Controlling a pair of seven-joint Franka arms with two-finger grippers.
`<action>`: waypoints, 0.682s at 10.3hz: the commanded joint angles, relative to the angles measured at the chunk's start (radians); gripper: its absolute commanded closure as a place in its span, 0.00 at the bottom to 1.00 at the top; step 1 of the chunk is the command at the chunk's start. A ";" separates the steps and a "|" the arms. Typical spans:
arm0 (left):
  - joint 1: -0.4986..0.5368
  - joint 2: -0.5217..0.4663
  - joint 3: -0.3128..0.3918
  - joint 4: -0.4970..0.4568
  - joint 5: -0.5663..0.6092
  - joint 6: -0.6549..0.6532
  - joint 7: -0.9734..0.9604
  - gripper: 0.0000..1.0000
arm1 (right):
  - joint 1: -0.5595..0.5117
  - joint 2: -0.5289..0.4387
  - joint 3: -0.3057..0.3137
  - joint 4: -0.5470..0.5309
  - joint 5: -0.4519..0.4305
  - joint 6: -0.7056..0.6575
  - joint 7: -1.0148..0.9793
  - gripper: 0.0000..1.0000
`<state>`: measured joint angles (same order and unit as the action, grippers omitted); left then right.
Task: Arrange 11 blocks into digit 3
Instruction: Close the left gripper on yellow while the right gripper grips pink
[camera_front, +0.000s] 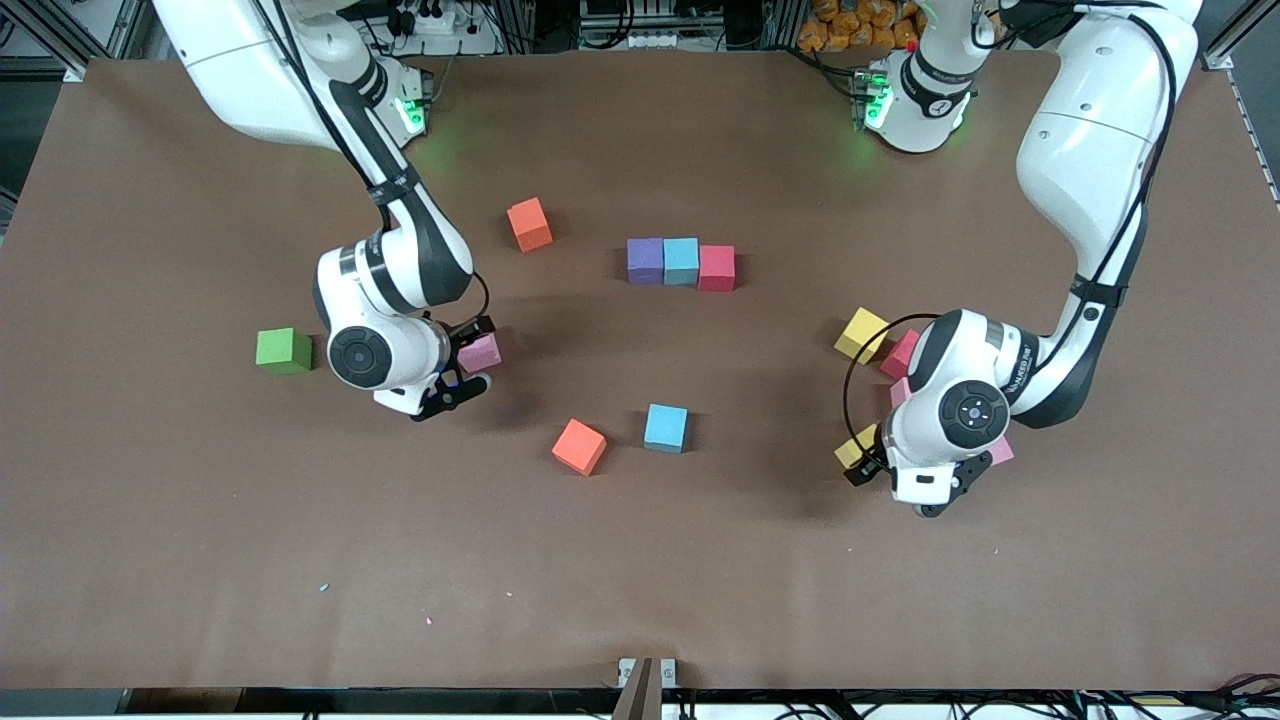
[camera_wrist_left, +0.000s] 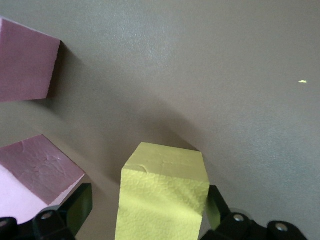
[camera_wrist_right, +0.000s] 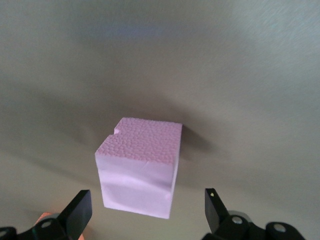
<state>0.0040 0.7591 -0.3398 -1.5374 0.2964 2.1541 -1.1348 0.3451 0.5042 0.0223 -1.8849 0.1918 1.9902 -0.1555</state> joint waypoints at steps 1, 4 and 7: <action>-0.002 0.016 0.002 0.022 0.030 -0.002 0.006 0.00 | 0.011 -0.006 0.004 -0.022 0.034 0.012 -0.018 0.00; -0.001 0.023 0.002 0.022 0.029 -0.002 0.006 0.00 | 0.052 -0.006 0.002 -0.040 0.034 0.041 -0.007 0.00; -0.004 0.023 0.002 0.022 0.029 -0.002 0.006 0.00 | 0.057 0.007 -0.001 -0.040 0.023 0.058 0.016 0.00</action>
<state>0.0045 0.7690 -0.3376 -1.5371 0.2970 2.1544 -1.1348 0.4001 0.5079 0.0246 -1.9193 0.2085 2.0329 -0.1473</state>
